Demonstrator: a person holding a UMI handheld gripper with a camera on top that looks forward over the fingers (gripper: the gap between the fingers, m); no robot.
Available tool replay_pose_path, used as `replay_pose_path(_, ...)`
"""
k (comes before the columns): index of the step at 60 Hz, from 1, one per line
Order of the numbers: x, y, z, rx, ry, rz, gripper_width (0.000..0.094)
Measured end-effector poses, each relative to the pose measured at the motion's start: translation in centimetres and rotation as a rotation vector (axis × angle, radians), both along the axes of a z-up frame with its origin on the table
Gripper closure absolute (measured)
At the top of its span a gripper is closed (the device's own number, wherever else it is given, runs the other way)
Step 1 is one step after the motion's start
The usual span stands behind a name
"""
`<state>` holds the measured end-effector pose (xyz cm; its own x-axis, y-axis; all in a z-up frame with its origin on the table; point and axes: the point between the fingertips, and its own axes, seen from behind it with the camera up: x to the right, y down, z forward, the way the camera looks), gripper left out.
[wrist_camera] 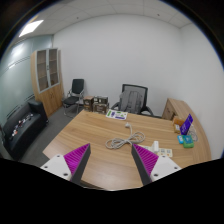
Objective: Unplug charger
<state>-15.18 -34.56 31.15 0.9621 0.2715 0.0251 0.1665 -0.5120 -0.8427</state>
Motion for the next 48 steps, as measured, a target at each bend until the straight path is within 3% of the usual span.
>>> replay_pose_path(14, 3.5, 0.5, -6.3, -0.067, -0.01, -0.038, 0.0079)
replay_pose_path(25, 10.8, 2.0, -15.1, -0.14, -0.061, -0.153, 0.0082)
replay_pose_path(35, 17.6, 7.8, -19.5, -0.078, -0.088, -0.264, 0.0076)
replay_pose_path(48, 20.9, 17.5, -23.5, 0.0, -0.058, -0.31, 0.0089)
